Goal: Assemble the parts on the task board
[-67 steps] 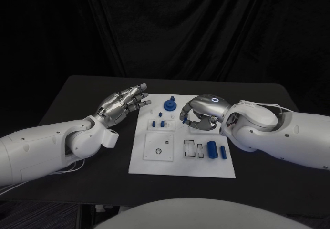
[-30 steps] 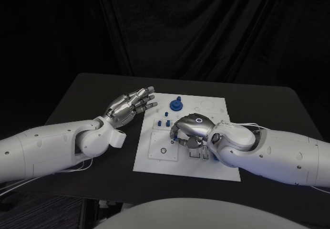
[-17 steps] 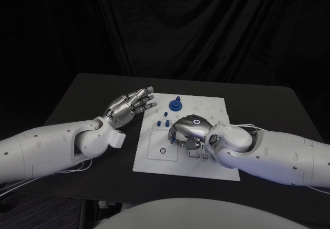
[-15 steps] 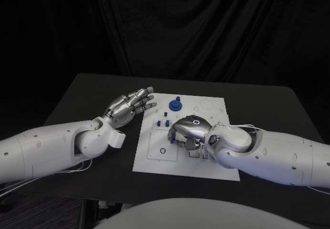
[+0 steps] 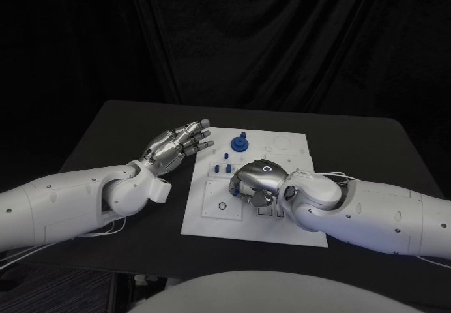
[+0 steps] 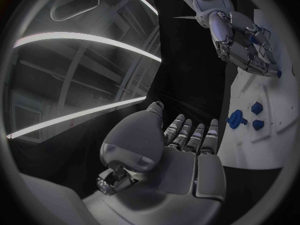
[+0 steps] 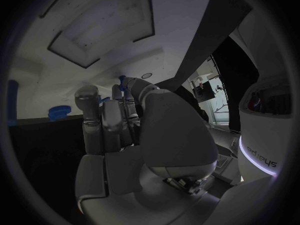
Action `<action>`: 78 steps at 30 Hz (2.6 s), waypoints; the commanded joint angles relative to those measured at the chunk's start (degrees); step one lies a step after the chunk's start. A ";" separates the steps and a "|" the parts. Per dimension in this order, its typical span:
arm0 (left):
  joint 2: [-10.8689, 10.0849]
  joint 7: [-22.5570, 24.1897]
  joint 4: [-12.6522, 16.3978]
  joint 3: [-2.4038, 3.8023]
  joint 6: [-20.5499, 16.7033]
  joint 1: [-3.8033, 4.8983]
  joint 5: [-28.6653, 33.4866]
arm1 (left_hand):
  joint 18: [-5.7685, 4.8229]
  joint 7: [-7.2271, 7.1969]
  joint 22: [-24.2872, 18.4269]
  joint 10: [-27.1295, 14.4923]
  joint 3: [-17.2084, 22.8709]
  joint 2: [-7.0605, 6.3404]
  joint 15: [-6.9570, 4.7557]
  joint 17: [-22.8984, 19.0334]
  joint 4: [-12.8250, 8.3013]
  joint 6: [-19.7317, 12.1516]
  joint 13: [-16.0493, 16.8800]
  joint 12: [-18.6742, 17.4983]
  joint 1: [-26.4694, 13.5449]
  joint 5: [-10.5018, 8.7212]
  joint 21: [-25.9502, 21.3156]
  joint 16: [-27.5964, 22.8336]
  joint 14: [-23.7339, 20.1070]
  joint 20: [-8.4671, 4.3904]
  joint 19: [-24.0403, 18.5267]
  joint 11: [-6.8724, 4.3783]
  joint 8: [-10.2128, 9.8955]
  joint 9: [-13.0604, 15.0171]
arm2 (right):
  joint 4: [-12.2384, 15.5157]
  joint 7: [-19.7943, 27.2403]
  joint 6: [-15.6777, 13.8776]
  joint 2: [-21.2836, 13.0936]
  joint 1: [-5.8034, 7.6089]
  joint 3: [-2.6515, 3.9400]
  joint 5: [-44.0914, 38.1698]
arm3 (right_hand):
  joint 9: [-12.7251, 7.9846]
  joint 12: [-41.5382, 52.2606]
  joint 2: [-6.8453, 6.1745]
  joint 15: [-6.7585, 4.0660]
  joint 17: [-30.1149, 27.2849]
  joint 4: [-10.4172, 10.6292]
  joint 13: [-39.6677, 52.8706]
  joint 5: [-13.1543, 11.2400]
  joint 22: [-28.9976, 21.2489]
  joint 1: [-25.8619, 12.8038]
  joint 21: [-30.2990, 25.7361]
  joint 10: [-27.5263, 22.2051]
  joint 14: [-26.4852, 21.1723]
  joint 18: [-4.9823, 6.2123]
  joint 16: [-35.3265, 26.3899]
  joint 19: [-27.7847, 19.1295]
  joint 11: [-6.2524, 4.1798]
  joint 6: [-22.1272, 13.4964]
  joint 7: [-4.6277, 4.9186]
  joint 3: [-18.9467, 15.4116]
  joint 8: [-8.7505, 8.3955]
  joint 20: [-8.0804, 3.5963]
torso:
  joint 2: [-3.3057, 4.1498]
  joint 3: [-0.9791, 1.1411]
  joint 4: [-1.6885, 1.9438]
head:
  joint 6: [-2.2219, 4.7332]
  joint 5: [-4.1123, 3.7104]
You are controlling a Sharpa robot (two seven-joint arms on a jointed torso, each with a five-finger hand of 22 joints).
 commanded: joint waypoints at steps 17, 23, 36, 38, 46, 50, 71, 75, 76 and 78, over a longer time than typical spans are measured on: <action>0.12 4.89 -0.15 0.05 1.22 -0.26 0.22 | 0.54 1.08 0.31 -0.11 0.39 -0.05 0.43 0.07 -0.13 0.69 0.05 0.20 0.39 0.38 -0.03 0.36 -0.08 0.42 0.05 0.06 0.43 0.11 | -0.75 0.00 0.44 0.65 -0.49 0.00 -0.49 | -1.63 -2.17 -1.45 1.05 -1.11 1.27 -0.79 -4.72 4.68 -2.16 -1.42 -2.66 -0.53 -0.80 -0.11 -0.93 0.81 -4.71 0.65 -0.10 -4.90 0.85 | -0.03 0.02 -0.08 | -0.01 0.13; 0.10 4.70 -0.18 0.05 1.24 -0.28 0.22 | 0.46 1.25 0.33 -0.12 0.69 0.09 0.51 0.08 -0.33 1.61 0.07 0.35 0.52 0.55 0.05 0.47 -0.06 0.43 0.26 0.21 0.65 0.24 | -0.87 0.08 0.81 0.67 -0.52 0.00 -0.49 | -5.23 -6.31 -3.03 2.89 -3.61 3.79 -2.71 -8.91 3.48 -4.11 -5.17 -11.34 -2.25 -0.32 -1.41 -2.42 2.92 -12.47 -2.06 -4.68 -10.45 2.67 | 0.00 0.05 -0.01 | -0.01 0.00; -0.65 4.49 0.14 0.05 0.89 -0.33 0.23 | 0.37 1.47 0.30 -0.09 0.99 0.16 0.52 0.09 -0.52 3.18 0.09 0.56 0.62 0.69 0.09 0.64 -0.04 0.43 0.39 0.41 1.07 0.47 | 1.67 1.52 -3.22 -3.13 0.05 0.46 1.65 | -12.33 -8.65 -4.69 1.80 -5.44 15.85 -6.84 -10.71 2.81 5.11 -8.78 -20.58 -2.69 -0.01 -1.75 -1.64 3.45 -19.86 -4.61 -17.06 -12.85 1.88 | -0.01 0.02 -0.02 | -0.01 0.05; -0.82 4.54 0.26 0.05 0.80 -0.33 0.23 | 0.37 1.47 0.30 -0.09 0.99 0.16 0.52 0.09 -0.52 3.18 0.09 0.56 0.62 0.69 0.09 0.64 -0.04 0.43 0.40 0.41 1.07 0.47 | 2.70 1.22 -3.70 -4.47 1.08 0.58 1.84 | -11.88 -8.26 -4.35 1.79 -5.67 15.85 -6.99 -10.10 2.75 5.62 -9.28 -20.40 -2.86 0.03 -1.88 -1.78 3.43 -17.02 -4.18 -16.91 -12.17 1.87 | -0.02 0.01 -0.02 | -0.01 0.06; -1.19 4.55 0.50 0.04 0.41 -0.34 0.23 | 0.29 1.57 -0.32 -0.13 1.05 -0.12 0.55 0.08 -0.74 3.24 0.05 0.35 0.64 0.68 -0.06 0.65 -0.05 0.39 0.11 0.26 1.21 0.47 | 6.63 -2.26 0.75 -10.88 7.60 0.56 9.07 | -11.60 -5.05 -1.07 2.42 -3.53 14.66 -6.93 -5.88 3.98 6.73 -6.86 -17.54 -1.59 -0.48 -0.12 -0.17 3.32 -10.61 -1.79 -14.98 -9.84 2.30 | -0.05 0.06 -0.17 | -0.01 -0.72; -1.30 4.60 0.64 0.04 0.18 -0.34 0.23 | -0.09 0.56 -2.12 -0.23 1.15 -0.43 0.65 -0.10 -1.11 1.20 -0.14 -0.83 0.19 0.65 -0.63 -0.19 -0.63 0.09 -1.36 -1.74 0.87 0.12 | 6.75 -2.39 0.03 -13.53 8.94 0.37 10.48 | -12.98 -7.64 -1.26 1.80 -4.34 14.48 -9.16 -5.65 4.17 5.78 -7.09 -21.46 -1.61 -0.35 -0.44 0.24 3.59 -12.61 -3.84 -15.06 -11.48 1.90 | -0.07 0.00 0.00 | -0.01 -1.44; -1.34 5.83 0.56 0.03 -1.40 -0.42 0.23 | 0.26 -10.58 -7.81 0.08 -0.37 -0.05 -0.37 -0.47 -2.61 -13.05 -0.50 -5.41 -2.74 -0.06 -1.23 -2.54 -1.61 -0.70 -4.42 -2.41 -1.54 -1.46 | 2.17 -0.89 -0.16 -16.57 6.73 -0.63 12.05 | -14.88 -4.70 -0.64 3.35 -3.34 15.62 -9.72 -13.23 4.69 -2.27 -6.18 -12.10 -0.51 -0.74 0.69 1.83 3.42 -8.87 -2.01 -16.23 -11.51 3.18 | -0.03 0.01 -0.01 | -0.01 -2.21; -1.24 5.88 0.58 0.03 -1.04 -0.46 0.23 | 0.08 -9.96 -7.96 0.05 -0.32 0.14 0.34 -0.42 -2.77 -12.84 -0.45 -5.38 -2.72 0.01 -1.21 -2.28 -1.52 -0.16 -4.35 -1.38 -1.49 -1.41 | 1.43 -0.60 -0.30 -16.06 5.98 -0.63 12.06 | -14.77 -4.31 -0.34 3.12 -3.47 14.82 -9.65 -11.79 4.71 -0.89 -6.31 -10.67 -0.52 -0.68 0.71 1.95 3.11 -7.40 -1.41 -15.72 -11.06 3.04 | 0.06 0.10 0.20 | -0.01 -2.35; -1.23 5.89 0.58 0.03 -0.90 -0.48 0.23 | 0.05 -9.87 -8.00 0.06 -0.30 0.18 0.49 -0.41 -2.80 -12.86 -0.44 -5.35 -2.71 0.02 -1.21 -2.22 -1.50 -0.04 -4.34 -1.10 -1.49 -1.41 | 1.15 -0.47 -0.37 -15.83 5.75 -0.63 12.06 | -14.80 -4.26 -0.27 3.03 -3.46 14.41 -9.64 -11.06 4.71 -0.25 -6.37 -10.35 -0.50 -0.67 0.73 1.97 3.03 -7.23 -1.35 -15.55 -11.09 2.97 | 0.02 0.11 0.06 | -0.01 -2.20; -1.24 5.89 0.58 0.03 -0.81 -0.50 0.23 | 0.03 -9.83 -8.02 0.04 -0.28 0.21 0.59 -0.39 -2.82 -12.86 -0.44 -5.37 -2.70 0.02 -1.20 -2.15 -1.47 0.04 -4.33 -0.92 -1.49 -1.41 | 0.92 -0.36 -0.44 -15.61 5.56 -0.63 12.06 | -14.84 -4.13 -0.19 2.94 -3.49 13.91 -9.60 -10.43 4.70 0.44 -6.47 -9.89 -0.50 -0.66 0.74 1.98 2.91 -7.13 -1.36 -15.36 -11.16 2.88 | 0.02 0.12 -0.03 | -0.01 -2.12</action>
